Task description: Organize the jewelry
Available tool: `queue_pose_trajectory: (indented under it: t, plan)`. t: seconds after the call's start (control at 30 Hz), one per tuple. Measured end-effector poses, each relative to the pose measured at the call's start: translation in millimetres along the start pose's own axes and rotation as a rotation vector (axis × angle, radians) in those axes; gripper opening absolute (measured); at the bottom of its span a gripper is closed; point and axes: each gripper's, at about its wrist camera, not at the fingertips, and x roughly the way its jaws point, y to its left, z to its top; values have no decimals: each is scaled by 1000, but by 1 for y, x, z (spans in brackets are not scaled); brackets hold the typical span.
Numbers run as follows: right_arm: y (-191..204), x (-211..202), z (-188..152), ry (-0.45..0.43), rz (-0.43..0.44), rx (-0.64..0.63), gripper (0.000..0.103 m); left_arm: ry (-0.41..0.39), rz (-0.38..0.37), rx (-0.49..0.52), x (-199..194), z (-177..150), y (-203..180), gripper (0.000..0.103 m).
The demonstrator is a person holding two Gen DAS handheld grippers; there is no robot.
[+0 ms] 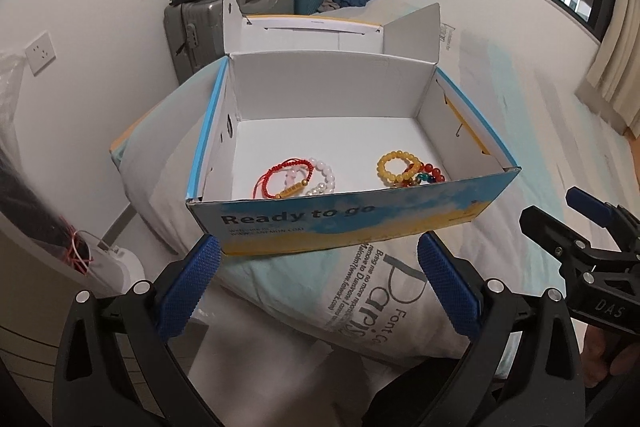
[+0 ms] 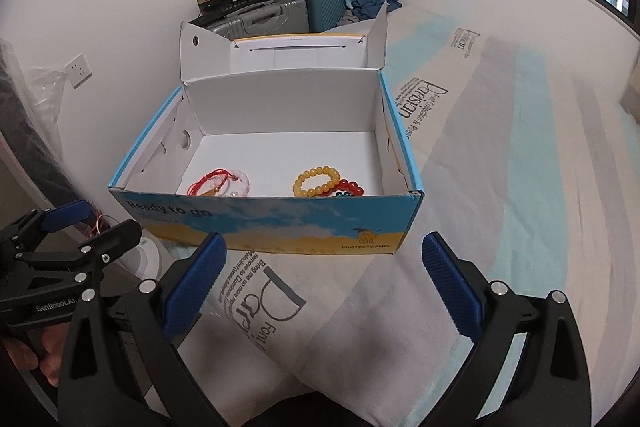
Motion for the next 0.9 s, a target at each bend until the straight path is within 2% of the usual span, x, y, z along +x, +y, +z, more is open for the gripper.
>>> queue_pose_trajectory:
  t: [0.9]
  plan:
    - [0, 3, -6, 16, -18, 10, 94, -1, -10, 29, 2, -2, -6, 97]
